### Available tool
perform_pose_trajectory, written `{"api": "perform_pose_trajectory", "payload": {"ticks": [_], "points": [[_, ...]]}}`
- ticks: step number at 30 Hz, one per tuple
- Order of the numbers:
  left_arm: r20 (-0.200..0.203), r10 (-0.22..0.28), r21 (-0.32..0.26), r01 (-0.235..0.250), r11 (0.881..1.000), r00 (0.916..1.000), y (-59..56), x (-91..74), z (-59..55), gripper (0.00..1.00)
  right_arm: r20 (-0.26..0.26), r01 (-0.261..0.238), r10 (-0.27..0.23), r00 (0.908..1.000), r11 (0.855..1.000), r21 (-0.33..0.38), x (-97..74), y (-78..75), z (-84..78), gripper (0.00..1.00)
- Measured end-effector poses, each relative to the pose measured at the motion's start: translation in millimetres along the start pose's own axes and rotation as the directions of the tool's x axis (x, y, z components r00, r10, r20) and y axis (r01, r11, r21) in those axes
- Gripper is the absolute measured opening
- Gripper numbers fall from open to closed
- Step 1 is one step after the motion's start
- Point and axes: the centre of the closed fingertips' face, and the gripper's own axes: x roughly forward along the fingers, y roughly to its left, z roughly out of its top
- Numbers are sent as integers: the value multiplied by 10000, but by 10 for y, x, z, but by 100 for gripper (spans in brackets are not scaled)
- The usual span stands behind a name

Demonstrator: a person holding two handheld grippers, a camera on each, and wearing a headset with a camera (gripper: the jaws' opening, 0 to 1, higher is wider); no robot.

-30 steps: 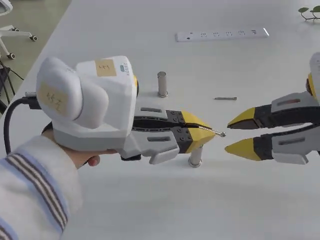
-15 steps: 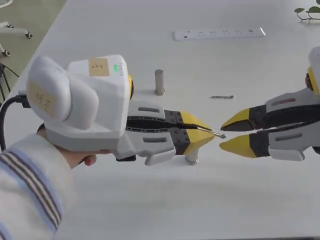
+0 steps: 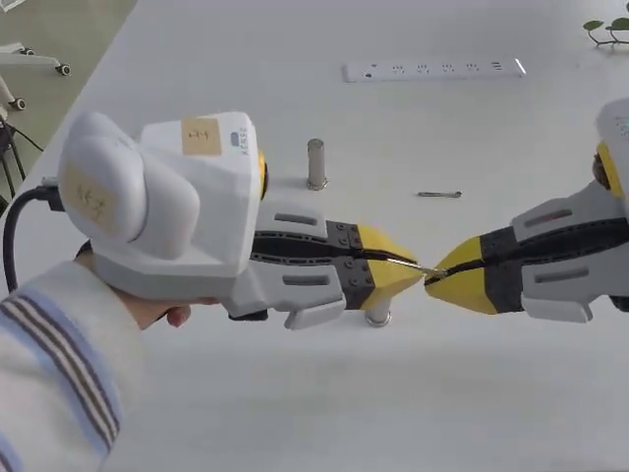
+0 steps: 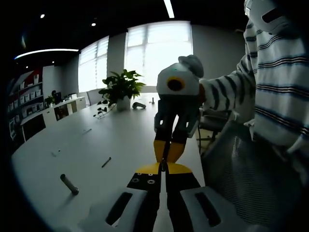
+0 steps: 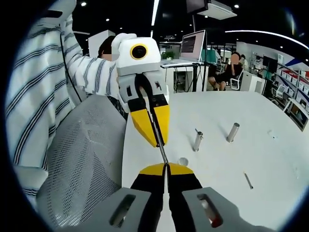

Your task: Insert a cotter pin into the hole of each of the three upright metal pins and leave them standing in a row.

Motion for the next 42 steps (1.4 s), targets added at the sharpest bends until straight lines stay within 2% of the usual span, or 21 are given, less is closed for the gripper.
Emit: {"api": "perform_pose_trajectory", "payload": {"ticks": [8, 13, 17, 25, 27, 32, 33, 37, 42], "points": [[-409, -212, 206, 220, 9995, 9989, -58, -18, -102, 0, -408, -362, 349, 9986, 9988, -319, 27, 96, -36, 0], [-670, -295, 363, 319, 9988, 9973, -65, -34, -154, 0, -382, -405, 393, 9985, 9987, -300, 24, 92, -16, 0], [-733, -494, 403, 525, 9978, 9961, -107, -22, -164, 0, -275, -431, 422, 9987, 9986, -295, 28, 83, 23, 0], [-900, -488, 393, 525, 9978, 9947, -111, 27, -205, 0, -531, -553, 521, 9972, 9965, -621, 41, 101, -14, 0], [-944, -372, 333, 405, 9986, 9948, -92, 38, -220, 0, -523, -366, 335, 9981, 9975, -608, 41, 73, -23, 0], [-1058, -352, 311, 387, 9988, 9938, -81, 55, -244, 0, -335, -308, 295, 9990, 9987, -410, 22, 57, -21, 0], [-1111, -193, -40, 189, 9998, 9936, -50, 57, -257, 1, -324, -321, 307, 9990, 9985, -436, 20, 63, -21, 0], [-1104, 38, -50, -44, 10000, 9939, 27, 47, -261, 3, -267, -118, 104, 9996, 9985, -529, 7, 29, -18, 0], [-1286, 253, -158, -276, 9995, 9914, 88, 32, -307, 16, -215, 326, -334, 9992, 9988, -361, -39, -95, -36, 0]]}}
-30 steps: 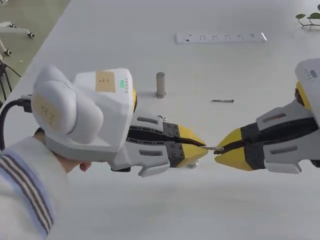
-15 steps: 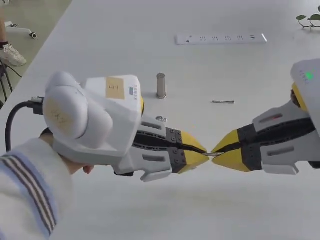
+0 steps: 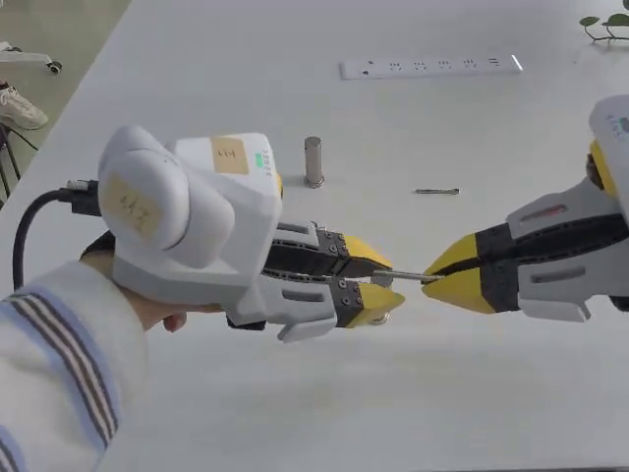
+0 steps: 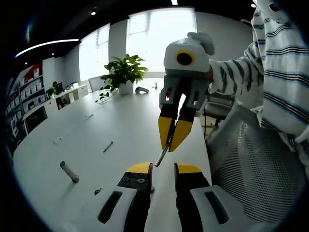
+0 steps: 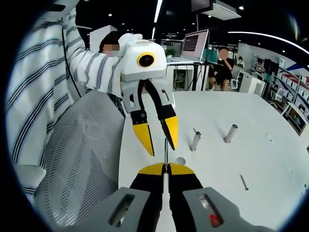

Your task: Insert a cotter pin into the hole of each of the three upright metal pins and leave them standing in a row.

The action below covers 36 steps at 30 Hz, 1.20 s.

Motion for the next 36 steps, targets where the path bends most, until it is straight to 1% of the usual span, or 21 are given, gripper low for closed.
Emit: {"api": "perform_pose_trajectory", "payload": {"ticks": [1, 4, 8, 13, 15, 18, 20, 26, 29, 33, 36], "points": [[-40, 47, -39, -47, 10000, 10000, 14, 0, -12, 17, -46, 88, -88, 10000, 10000, 34, -8, -30, -15, 0], [-163, 242, -27, -242, 9997, 9996, 53, 14, -38, 17, -283, 312, -312, 9991, 9995, -9, -12, -91, -77, 0], [-434, 490, 9, -490, 9988, 9979, 130, 51, -100, 17, -423, 445, -440, 9981, 9990, 94, 6, -182, -179, 0], [-681, 633, -25, -636, 9980, 9957, 200, 114, -155, 18, -969, 707, -698, 9928, 9975, 60, 25, -247, -339, 0], [-822, 690, -29, -695, 9976, 9942, 225, 146, -189, 18, -1057, 785, -769, 9914, 9969, 112, 35, -267, -382, 0], [-945, 652, -61, -660, 9978, 9934, 237, 183, -218, 18, -1194, 772, -713, 9903, 9960, 452, 59, -275, -459, 0], [-982, 656, -48, -664, 9978, 9930, 246, 204, -226, 18, -1273, 764, -700, 9894, 9960, 461, 70, -269, -487, 0], [-1307, 714, 53, -713, 9974, 9889, 278, 247, -302, 18, -1507, 665, -599, 9868, 9970, 397, 112, -255, -569, 0], [-1459, 736, 167, -719, 9973, 9866, 286, 252, -331, 17, -1584, 608, -548, 9858, 9976, 334, 135, -253, -569, 0], [-1508, 678, 179, -658, 9977, 9862, 278, 261, -344, 15, -1657, 508, -471, 9850, 9985, 183, 158, -244, -556, 0], [-1568, 647, 175, -627, 9979, 9855, 278, 261, -356, 11, -1705, 483, -455, 9843, 9988, 122, 173, -243, -555, 0]]}}
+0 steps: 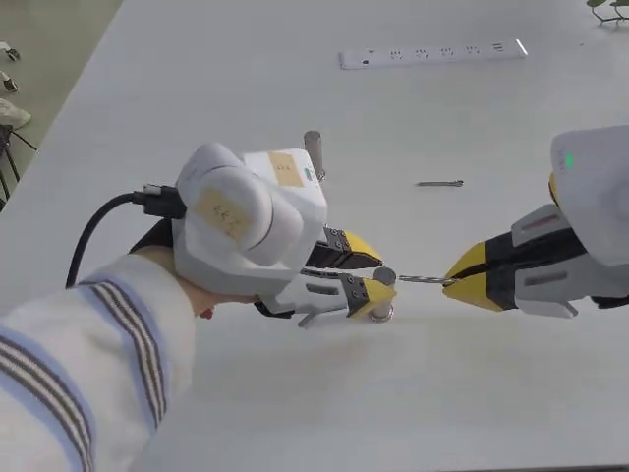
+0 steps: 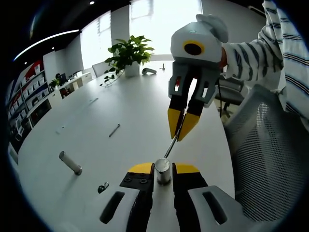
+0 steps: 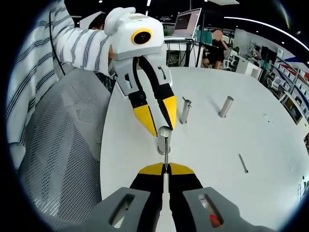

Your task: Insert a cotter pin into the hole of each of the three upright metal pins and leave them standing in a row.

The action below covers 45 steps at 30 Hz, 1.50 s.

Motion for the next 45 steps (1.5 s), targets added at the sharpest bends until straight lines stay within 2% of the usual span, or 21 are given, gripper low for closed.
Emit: {"api": "perform_pose_trajectory", "payload": {"ticks": [9, 17, 31, 37, 42, 45], "points": [[22, -72, -109, 73, 9999, 10000, 11, -17, 5, 9, -54, -56, 55, 10000, 9998, -171, 32, 5, 16, 0], [-58, -139, 49, 140, 9999, 9999, 13, -16, 2, 9, -144, -127, 119, 9998, 9986, -518, 76, -31, 38, 0], [-82, -126, 103, 127, 9999, 9999, 21, -6, -2, 9, -172, -94, 86, 9998, 9987, -510, 187, -87, 60, 0], [-59, -117, 75, 118, 9999, 9999, 24, 9, -4, 9, -74, -187, 183, 9998, 9983, -550, 214, -27, 173, 0], [-52, -157, 70, 157, 9999, 9999, 19, 21, -2, 9, 75, -476, 483, 9988, 9960, -753, 259, 46, 249, 0], [-80, -167, 116, 168, 9998, 9998, 20, 24, -3, 9, 29, -536, 542, 9985, 9937, -985, 260, 74, 230, 0]]}}
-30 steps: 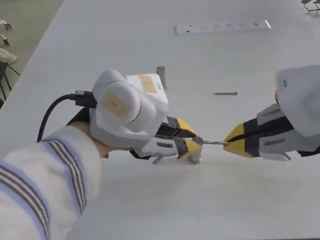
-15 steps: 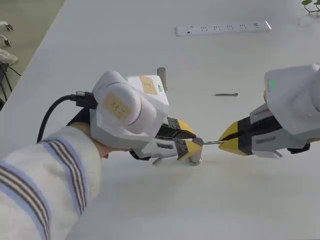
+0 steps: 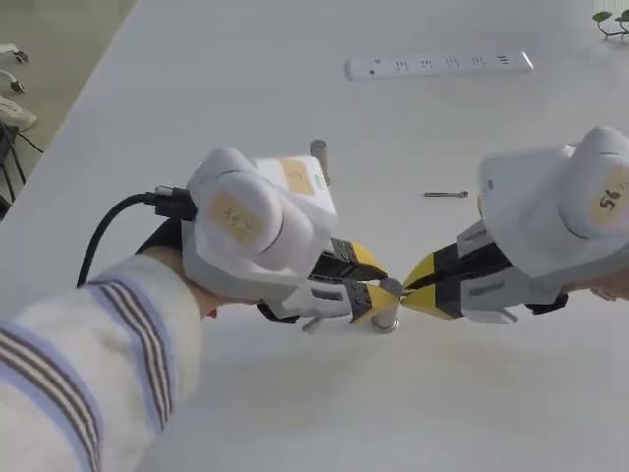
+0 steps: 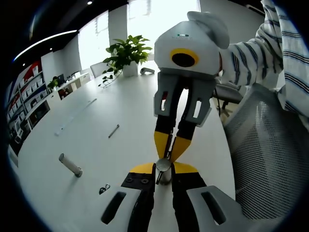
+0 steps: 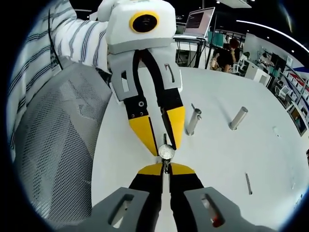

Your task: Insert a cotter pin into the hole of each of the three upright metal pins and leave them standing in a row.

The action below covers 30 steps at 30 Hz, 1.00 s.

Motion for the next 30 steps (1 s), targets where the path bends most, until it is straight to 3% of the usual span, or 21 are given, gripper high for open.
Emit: {"api": "perform_pose_trajectory", "payload": {"ticks": [4, 11, 16, 30], "points": [[-15, -3, 15, 3, 10000, 10000, 4, 0, 2, 9, 66, 84, -84, 9999, 10000, 41, -38, -6, -41, 16], [-52, -13, 37, 14, 10000, 10000, 13, -1, 7, 9, 126, 99, -104, 9999, 9990, 431, -128, -25, -132, 8], [-50, 0, 25, 0, 10000, 10000, 18, -1, 11, 9, 241, 82, -94, 9997, 9989, 468, -117, -20, -107, 0], [-32, 43, 47, -43, 10000, 10000, 14, -4, 18, 9, 255, 107, -119, 9996, 9989, 452, -20, -56, -47, 0]]}}
